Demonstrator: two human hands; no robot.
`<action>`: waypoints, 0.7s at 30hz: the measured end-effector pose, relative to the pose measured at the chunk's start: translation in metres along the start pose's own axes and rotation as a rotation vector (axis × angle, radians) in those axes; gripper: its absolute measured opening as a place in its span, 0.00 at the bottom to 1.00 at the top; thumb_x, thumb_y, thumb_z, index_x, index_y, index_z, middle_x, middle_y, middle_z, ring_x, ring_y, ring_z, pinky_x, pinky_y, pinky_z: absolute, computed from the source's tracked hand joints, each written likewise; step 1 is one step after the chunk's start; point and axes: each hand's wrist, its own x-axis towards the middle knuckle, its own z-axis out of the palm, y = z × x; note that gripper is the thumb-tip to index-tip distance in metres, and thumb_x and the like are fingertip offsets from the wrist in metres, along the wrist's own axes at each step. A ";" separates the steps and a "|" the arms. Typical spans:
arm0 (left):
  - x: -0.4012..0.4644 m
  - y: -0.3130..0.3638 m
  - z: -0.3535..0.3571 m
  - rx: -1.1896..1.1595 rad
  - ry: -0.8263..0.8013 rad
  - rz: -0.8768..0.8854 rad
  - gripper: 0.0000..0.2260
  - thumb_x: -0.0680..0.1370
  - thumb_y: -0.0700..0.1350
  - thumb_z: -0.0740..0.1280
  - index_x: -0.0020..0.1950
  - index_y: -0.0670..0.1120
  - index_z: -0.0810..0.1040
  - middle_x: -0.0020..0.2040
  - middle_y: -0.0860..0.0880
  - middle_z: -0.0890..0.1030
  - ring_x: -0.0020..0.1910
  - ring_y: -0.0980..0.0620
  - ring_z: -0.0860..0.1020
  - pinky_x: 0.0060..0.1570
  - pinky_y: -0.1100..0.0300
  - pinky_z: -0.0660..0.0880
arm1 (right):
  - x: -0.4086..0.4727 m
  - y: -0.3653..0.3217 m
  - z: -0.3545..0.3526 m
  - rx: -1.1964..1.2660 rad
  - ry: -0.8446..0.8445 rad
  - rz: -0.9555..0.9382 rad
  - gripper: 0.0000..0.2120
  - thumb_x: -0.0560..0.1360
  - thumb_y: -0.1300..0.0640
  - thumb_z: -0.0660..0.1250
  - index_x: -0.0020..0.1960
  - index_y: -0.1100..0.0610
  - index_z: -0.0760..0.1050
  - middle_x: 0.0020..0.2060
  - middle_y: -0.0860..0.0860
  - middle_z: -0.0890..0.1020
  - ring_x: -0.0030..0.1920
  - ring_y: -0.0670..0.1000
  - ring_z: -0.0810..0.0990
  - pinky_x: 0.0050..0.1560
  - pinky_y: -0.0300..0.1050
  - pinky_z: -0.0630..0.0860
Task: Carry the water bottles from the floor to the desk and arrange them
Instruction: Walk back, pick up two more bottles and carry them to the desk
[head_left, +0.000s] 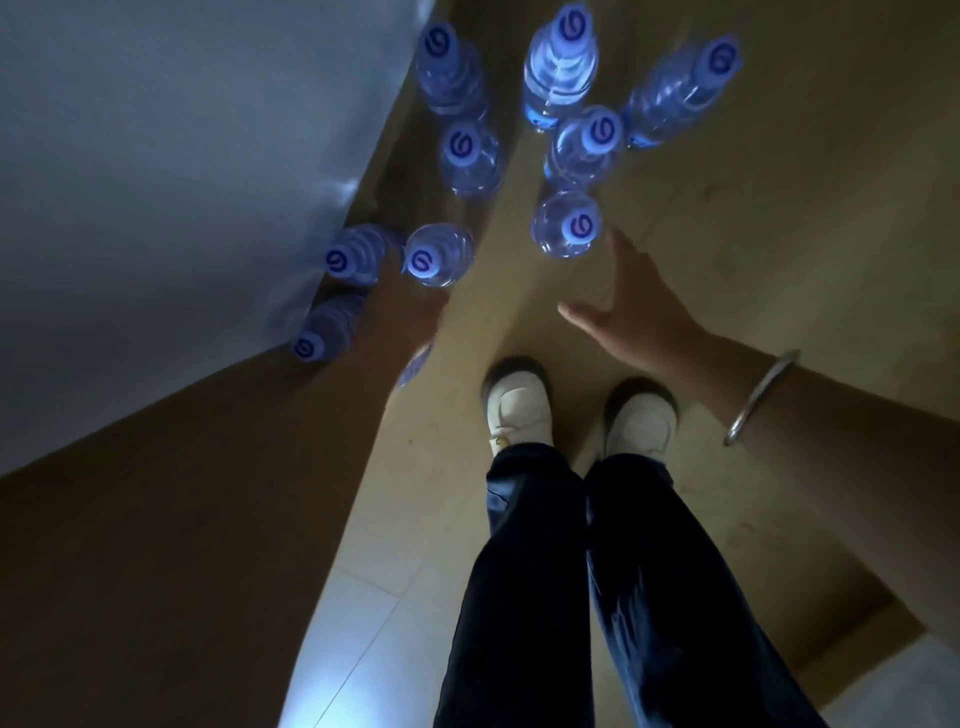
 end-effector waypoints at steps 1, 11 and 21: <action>0.007 0.003 0.004 -0.024 0.001 -0.004 0.25 0.79 0.44 0.63 0.74 0.43 0.59 0.70 0.41 0.68 0.68 0.42 0.68 0.63 0.57 0.66 | 0.011 0.002 0.001 0.032 0.029 -0.028 0.43 0.73 0.47 0.68 0.76 0.54 0.45 0.72 0.56 0.62 0.71 0.54 0.62 0.67 0.46 0.61; 0.037 0.000 0.023 -0.460 0.150 0.080 0.30 0.72 0.44 0.72 0.71 0.43 0.64 0.60 0.52 0.71 0.54 0.62 0.73 0.54 0.78 0.67 | 0.059 0.001 0.006 -0.031 0.187 -0.049 0.40 0.67 0.39 0.70 0.72 0.54 0.58 0.63 0.58 0.71 0.63 0.57 0.72 0.63 0.52 0.70; 0.013 0.000 0.035 -0.379 0.266 0.249 0.24 0.66 0.56 0.69 0.54 0.41 0.75 0.46 0.48 0.78 0.46 0.54 0.76 0.47 0.66 0.71 | 0.069 -0.002 0.001 -0.259 0.224 -0.053 0.34 0.74 0.39 0.62 0.73 0.53 0.58 0.65 0.58 0.68 0.63 0.61 0.72 0.59 0.56 0.70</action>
